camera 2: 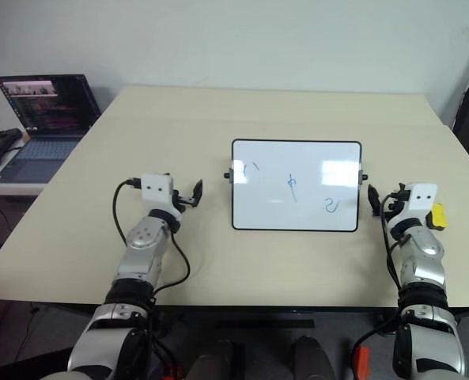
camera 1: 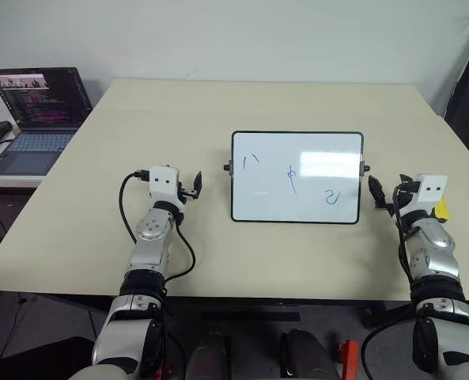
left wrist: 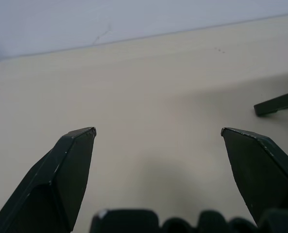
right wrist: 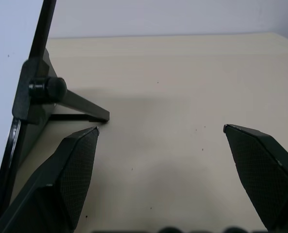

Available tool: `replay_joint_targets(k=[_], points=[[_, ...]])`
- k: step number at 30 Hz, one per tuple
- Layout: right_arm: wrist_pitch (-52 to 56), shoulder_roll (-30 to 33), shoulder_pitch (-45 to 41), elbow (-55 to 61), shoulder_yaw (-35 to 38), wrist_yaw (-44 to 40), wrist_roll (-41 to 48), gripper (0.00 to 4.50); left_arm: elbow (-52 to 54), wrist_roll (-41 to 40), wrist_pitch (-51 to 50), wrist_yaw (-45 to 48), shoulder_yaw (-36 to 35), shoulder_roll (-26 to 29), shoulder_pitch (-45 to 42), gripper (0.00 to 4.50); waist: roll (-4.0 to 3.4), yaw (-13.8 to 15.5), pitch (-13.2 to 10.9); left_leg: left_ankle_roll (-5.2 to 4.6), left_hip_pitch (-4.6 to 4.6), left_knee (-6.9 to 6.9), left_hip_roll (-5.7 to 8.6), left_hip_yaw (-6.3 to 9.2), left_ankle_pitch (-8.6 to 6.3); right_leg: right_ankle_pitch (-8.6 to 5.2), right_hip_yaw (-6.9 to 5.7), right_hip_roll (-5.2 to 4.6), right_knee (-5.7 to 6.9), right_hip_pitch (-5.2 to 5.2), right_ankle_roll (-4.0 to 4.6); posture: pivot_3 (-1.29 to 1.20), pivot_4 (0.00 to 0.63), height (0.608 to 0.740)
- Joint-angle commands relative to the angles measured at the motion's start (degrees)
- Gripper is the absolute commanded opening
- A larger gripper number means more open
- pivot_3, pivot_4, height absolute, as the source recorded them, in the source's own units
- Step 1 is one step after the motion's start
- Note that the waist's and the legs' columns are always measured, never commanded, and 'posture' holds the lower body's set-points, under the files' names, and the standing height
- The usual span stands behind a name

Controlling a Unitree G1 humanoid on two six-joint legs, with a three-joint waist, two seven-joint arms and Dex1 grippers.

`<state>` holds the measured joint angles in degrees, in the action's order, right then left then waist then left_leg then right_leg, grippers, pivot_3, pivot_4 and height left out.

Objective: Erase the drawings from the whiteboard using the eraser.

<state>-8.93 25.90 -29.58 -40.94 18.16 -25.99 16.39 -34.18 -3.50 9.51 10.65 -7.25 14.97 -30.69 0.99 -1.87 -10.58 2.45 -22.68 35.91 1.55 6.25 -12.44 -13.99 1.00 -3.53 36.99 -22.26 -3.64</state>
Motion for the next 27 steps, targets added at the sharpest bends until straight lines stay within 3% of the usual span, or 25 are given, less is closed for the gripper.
replay_joint_targets(k=[1,15,27], points=[[-0.2,0.5,-0.4,1.5,0.1,-0.1,-0.2,4.49,1.9,-0.7,0.9,0.0,-1.2,1.0,-0.4,4.50,0.00,0.0,0.0,0.00,0.00,0.00,0.00,0.00,0.00,0.00,0.00,0.00,0.00,0.00,0.00,0.00,0.150,0.740],[1.1,2.2,2.7,3.7,1.6,-0.5,1.3,4.49,-2.1,-0.7,3.2,2.3,-0.2,1.1,-1.5,4.50,0.00,0.0,0.0,0.00,-0.01,-0.01,0.00,0.00,0.00,0.00,0.00,0.00,-0.01,0.00,0.00,0.00,0.150,0.740],[5.3,1.8,3.8,6.2,1.0,-1.1,0.8,4.49,0.5,-1.0,1.0,4.5,0.4,1.1,-0.7,4.50,0.00,0.0,0.0,0.01,0.00,-0.01,0.00,-0.01,0.00,0.00,0.01,0.00,0.00,0.00,0.00,0.00,0.150,0.740]])
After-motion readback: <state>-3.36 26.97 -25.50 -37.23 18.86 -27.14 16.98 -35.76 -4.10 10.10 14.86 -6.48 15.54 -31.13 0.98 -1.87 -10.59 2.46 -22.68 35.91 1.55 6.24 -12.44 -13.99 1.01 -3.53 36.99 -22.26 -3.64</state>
